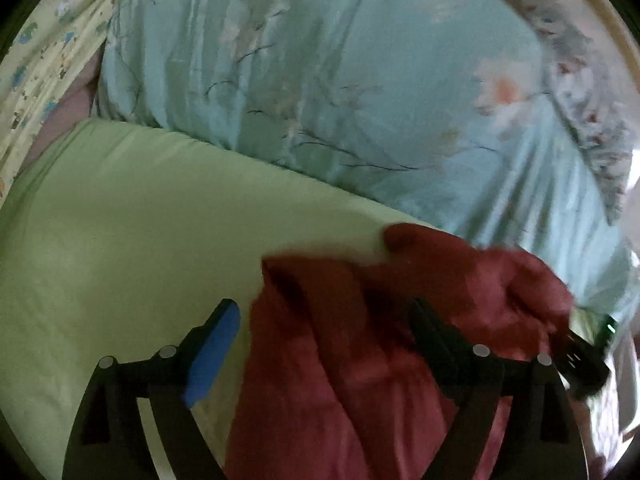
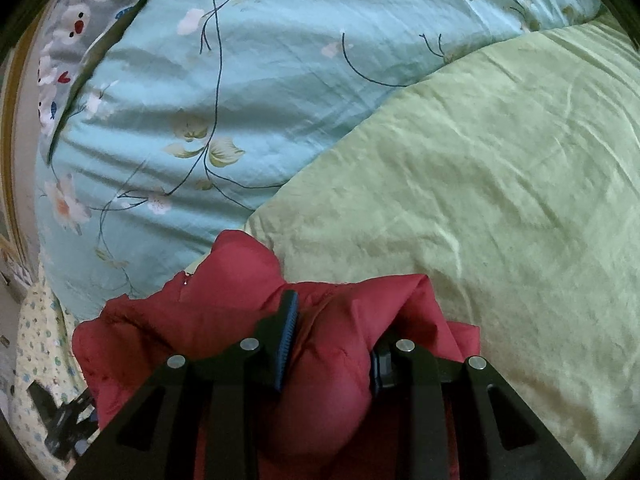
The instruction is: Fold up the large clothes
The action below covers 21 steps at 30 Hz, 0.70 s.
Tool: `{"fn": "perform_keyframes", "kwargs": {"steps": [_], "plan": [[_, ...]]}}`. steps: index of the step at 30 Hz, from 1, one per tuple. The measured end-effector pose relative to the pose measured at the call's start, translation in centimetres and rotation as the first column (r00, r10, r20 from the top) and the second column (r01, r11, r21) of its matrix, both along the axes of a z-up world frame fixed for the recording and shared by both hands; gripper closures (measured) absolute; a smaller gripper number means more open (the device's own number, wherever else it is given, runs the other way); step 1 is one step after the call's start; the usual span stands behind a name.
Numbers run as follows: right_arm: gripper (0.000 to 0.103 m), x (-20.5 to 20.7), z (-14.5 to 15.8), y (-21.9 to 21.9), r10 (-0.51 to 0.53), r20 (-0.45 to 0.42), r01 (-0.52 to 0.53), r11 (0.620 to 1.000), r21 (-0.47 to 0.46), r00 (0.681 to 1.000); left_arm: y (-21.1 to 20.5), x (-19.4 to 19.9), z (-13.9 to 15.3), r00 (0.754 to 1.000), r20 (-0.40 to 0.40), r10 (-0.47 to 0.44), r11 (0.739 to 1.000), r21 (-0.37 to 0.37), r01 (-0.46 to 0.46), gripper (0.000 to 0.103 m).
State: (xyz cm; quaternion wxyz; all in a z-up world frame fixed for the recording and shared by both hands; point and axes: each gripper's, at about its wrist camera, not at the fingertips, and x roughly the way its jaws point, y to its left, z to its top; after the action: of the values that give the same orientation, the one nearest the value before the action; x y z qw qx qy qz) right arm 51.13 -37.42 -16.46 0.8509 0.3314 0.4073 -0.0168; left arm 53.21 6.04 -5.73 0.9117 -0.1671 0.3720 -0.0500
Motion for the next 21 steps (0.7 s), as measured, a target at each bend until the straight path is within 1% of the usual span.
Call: {"fn": "perform_keyframes", "kwargs": {"steps": [1, 3, 6, 7, 9, 11, 12, 13, 15, 18, 21], "plan": [[0.073, 0.0, 0.1, 0.1, 0.002, -0.001, -0.002, 1.000, -0.011, 1.000, -0.6, -0.9, 0.2, 0.999, 0.015, -0.028, 1.000, 0.001, 0.028, 0.017], [0.073, 0.1, 0.3, 0.4, 0.002, -0.004, -0.002, 0.999, -0.034, 1.000, -2.3, -2.3, 0.4, 0.996, 0.035, -0.084, 0.996, 0.040, 0.083, 0.017], [0.073, 0.3, 0.6, 0.8, 0.005, -0.010, -0.006, 0.998, -0.068, 1.000, -5.5, -3.7, -0.3, 0.983, 0.028, -0.179, 0.979, 0.100, 0.175, 0.017], [0.073, 0.3, 0.7, 0.9, 0.006, -0.011, -0.007, 0.997, -0.074, 1.000, -6.6, -4.0, -0.8, 0.981, 0.021, -0.193, 0.973, 0.136, 0.188, 0.017], [0.072, 0.4, 0.9, 0.9, 0.010, -0.013, -0.011, 0.997, -0.081, 1.000, -8.2, -3.9, -1.7, 0.981, 0.010, -0.195, 0.961, 0.202, 0.189, 0.017], [0.070, 0.2, 1.1, 0.9, 0.012, -0.012, -0.013, 0.997, -0.079, 1.000, -9.2, -3.5, -2.9, 0.982, -0.017, -0.186, 0.952, 0.245, 0.184, 0.016], [0.069, 0.1, 1.4, 0.9, 0.014, -0.009, -0.015, 0.997, -0.078, 1.000, -9.5, -3.0, -3.7, 0.986, -0.022, -0.164, 0.945, 0.283, 0.163, 0.015], [0.068, 0.0, 1.6, 0.9, 0.015, -0.004, -0.015, 0.997, -0.078, 1.000, -10.0, -2.4, -4.0, 0.989, -0.022, -0.150, 0.941, 0.303, 0.149, 0.015], [0.064, -0.6, 2.6, 0.9, 0.014, 0.012, -0.013, 0.997, -0.078, 1.000, -10.1, -1.4, -4.8, 0.992, -0.026, -0.126, 0.941, 0.315, 0.128, 0.014], [0.057, -2.2, 4.7, 1.2, 0.021, 0.057, -0.015, 0.996, -0.093, 0.998, -10.3, -0.4, -5.4, 0.994, -0.022, -0.105, 0.940, 0.324, 0.106, 0.013], [0.045, -4.2, 7.0, 1.8, 0.029, 0.114, -0.015, 0.992, -0.124, 0.993, -10.9, 0.2, -5.7, 0.996, -0.010, -0.089, 0.933, 0.348, 0.087, 0.012]]}}
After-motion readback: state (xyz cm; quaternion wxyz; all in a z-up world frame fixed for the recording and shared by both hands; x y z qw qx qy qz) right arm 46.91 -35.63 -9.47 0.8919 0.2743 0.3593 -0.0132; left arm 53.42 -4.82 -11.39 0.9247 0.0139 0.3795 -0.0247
